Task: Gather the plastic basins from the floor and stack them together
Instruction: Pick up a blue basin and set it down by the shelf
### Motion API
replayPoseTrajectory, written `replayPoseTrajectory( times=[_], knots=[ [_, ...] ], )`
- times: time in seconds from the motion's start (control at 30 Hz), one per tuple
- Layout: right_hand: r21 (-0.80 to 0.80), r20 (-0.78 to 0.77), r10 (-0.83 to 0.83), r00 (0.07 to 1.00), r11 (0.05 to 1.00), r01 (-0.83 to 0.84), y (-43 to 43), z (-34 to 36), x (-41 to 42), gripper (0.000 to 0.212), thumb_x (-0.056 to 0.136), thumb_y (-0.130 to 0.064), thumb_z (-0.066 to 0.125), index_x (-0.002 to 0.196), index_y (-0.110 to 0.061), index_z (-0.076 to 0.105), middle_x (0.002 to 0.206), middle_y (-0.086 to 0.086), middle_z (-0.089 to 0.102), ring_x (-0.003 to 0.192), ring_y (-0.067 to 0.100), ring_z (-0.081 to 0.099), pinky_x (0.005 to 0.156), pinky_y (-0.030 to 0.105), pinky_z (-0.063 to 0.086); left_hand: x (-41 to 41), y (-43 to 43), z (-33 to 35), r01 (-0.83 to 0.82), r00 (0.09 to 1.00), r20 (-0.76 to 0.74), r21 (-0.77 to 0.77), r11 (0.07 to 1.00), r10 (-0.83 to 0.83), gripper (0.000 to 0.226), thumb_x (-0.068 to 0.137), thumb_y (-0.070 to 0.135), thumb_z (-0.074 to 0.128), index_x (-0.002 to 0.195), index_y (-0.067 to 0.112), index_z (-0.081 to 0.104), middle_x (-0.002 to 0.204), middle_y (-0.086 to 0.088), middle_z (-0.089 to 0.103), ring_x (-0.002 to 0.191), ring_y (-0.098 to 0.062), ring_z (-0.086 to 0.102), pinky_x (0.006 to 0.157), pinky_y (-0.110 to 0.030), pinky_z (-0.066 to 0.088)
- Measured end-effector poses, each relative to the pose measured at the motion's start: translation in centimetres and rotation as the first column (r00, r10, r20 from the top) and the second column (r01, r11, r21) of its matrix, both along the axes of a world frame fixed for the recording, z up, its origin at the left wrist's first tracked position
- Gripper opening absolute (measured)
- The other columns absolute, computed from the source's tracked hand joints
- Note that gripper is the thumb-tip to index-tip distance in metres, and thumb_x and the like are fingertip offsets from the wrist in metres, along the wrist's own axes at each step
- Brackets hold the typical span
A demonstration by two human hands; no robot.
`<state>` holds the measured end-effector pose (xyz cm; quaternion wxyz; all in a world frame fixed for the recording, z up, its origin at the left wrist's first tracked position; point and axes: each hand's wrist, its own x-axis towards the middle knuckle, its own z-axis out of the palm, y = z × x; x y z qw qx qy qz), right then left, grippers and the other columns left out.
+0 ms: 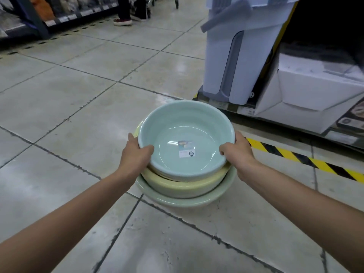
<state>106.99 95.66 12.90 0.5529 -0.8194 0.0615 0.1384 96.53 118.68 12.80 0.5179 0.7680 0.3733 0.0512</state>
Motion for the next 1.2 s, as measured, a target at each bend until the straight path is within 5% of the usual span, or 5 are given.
replayPoseTrajectory(
  times=[0.2, 0.47, 0.7, 0.87, 1.2],
  knots=[
    [-0.137, 0.006, 0.078, 0.997, 0.988, -0.077, 0.8, 0.2, 0.4, 0.056, 0.077, -0.003, 0.056, 0.121, -0.037, 0.05, 0.111, -0.004, 0.059, 0.103, 0.021, 0.057, 0.089, 0.036, 0.052, -0.5, -0.5, -1.1, -0.091, 0.984, 0.149, -0.076, 0.993, 0.101, 0.059, 0.082, 0.005, 0.056, 0.134, 0.03, 0.044, 0.102, 0.012, 0.055, 0.089, -0.011, 0.059, 0.069, -0.029, 0.045],
    [-0.245, 0.022, 0.134, 0.991, 0.962, -0.124, 0.9, -1.4, 0.5, 0.092, 0.081, -0.006, 0.056, 0.157, -0.039, 0.017, 0.164, 0.002, 0.015, 0.141, 0.024, 0.037, 0.1, 0.033, 0.039, 0.0, 0.8, -2.9, 0.038, 0.994, 0.099, 0.055, 0.998, -0.043, 0.073, 0.063, 0.026, 0.052, 0.135, 0.033, 0.043, 0.149, -0.01, 0.035, 0.136, -0.03, 0.041, 0.106, -0.055, 0.042],
    [-0.068, -0.017, 0.149, 0.989, 0.986, -0.15, -2.8, 0.0, 0.2, 0.066, 0.088, -0.027, 0.065, 0.148, -0.036, 0.037, 0.143, -0.009, 0.051, 0.122, 0.02, 0.055, 0.099, 0.034, 0.045, 0.2, -2.6, 1.9, 0.07, 0.997, -0.004, 0.265, 0.962, -0.072, 0.083, 0.077, 0.02, 0.059, 0.152, 0.017, 0.025, 0.162, -0.015, 0.015, 0.149, -0.029, 0.018, 0.118, -0.046, 0.028],
    [-0.123, 0.183, 0.025, 0.983, 0.992, -0.002, -13.3, 2.6, -0.7, 0.061, 0.093, -0.036, 0.065, 0.149, -0.025, 0.043, 0.15, -0.004, 0.049, 0.137, 0.013, 0.046, 0.103, 0.026, 0.036, 3.1, -12.7, 6.9, 0.218, 0.949, 0.152, 0.315, 0.924, -0.276, 0.059, 0.094, 0.021, 0.054, 0.15, 0.023, 0.035, 0.137, 0.004, 0.049, 0.095, -0.011, 0.06, 0.083, -0.021, 0.045],
    [0.046, 0.207, -0.554, 0.807, 0.829, 0.557, -48.2, 3.0, -7.1, 0.048, 0.092, -0.03, 0.068, 0.138, -0.025, 0.053, 0.14, -0.008, 0.056, 0.13, 0.011, 0.052, 0.107, 0.03, 0.04, 10.1, -44.4, 6.8, 0.709, 0.665, 0.096, 0.229, 0.667, -0.74, 0.056, 0.087, 0.028, 0.058, 0.141, 0.016, 0.051, 0.14, 0.002, 0.055, 0.129, -0.013, 0.051, 0.102, -0.02, 0.034]
  ],
)
